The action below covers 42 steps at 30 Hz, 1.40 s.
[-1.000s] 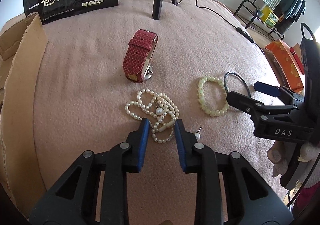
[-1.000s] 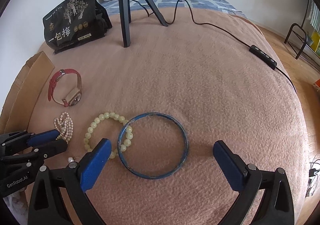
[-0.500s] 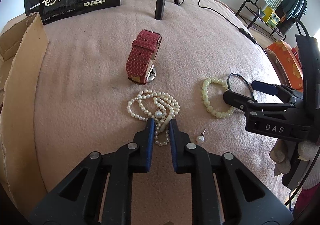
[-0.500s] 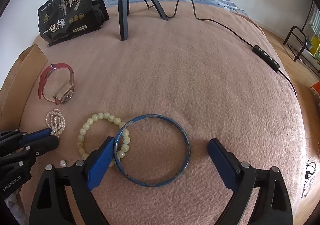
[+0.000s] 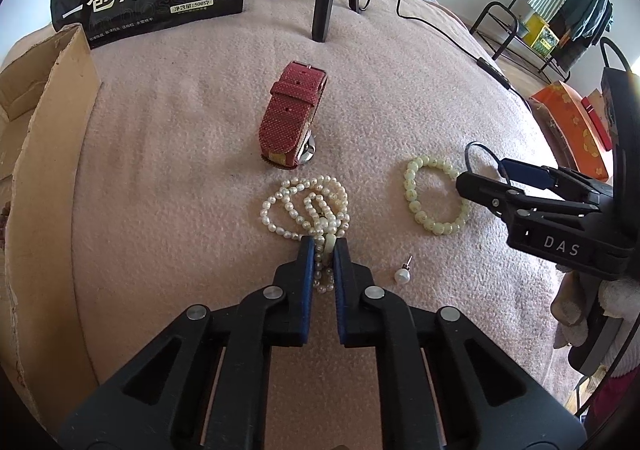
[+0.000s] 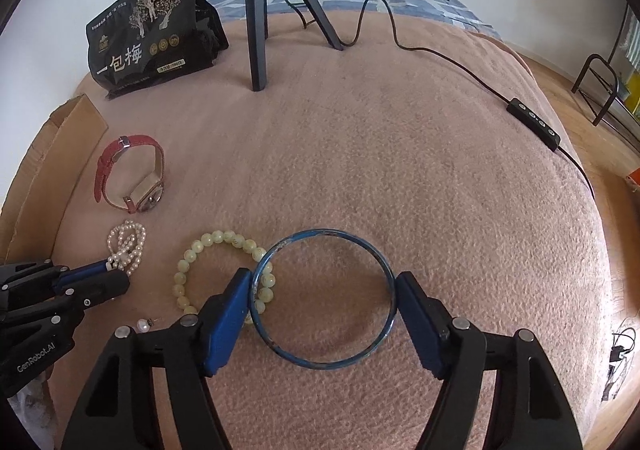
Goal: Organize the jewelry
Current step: 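Lift the pearl necklace with the left tool while the right tool lifts the blue bangle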
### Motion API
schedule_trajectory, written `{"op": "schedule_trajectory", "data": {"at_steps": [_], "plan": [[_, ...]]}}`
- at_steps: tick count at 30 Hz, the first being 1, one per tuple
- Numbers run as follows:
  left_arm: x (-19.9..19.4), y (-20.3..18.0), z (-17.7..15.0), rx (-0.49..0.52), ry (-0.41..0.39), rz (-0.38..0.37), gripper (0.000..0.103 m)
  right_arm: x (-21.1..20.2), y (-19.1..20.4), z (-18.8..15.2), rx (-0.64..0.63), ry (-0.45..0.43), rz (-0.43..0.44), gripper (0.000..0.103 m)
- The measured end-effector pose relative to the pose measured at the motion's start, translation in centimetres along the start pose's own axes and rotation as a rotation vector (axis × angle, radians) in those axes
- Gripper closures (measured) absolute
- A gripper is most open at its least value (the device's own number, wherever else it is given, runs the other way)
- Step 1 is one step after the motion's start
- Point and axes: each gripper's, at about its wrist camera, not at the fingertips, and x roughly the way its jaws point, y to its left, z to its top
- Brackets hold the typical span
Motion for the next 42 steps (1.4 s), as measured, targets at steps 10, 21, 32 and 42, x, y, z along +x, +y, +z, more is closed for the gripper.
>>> {"op": "schedule_trajectory", "data": {"at_steps": [10, 21, 32, 42], "plan": [[-2.9, -0.3, -0.7, 0.028, -0.032, -0.01, 0.098, -2.8, 0.5, -0.1, -0.013, -0.041, -0.013, 0.029], [-9.0, -0.1, 0.2, 0.007, -0.151, -0.054, 0.098, -7.3, 1.2, -0.3, -0.011, -0.102, -0.022, 0.029], [-14.1, -0.2, 0.4, 0.009, -0.243, -0.102, 0.098, -11.2, 3.1, -1.3, -0.033, -0.146, -0.023, 0.029], [-19.2, 0.6, 0.9, 0.022, -0.331, -0.126, 0.098, -14.6, 4.9, -2.2, -0.044, -0.185, 0.009, 0.029]]}}
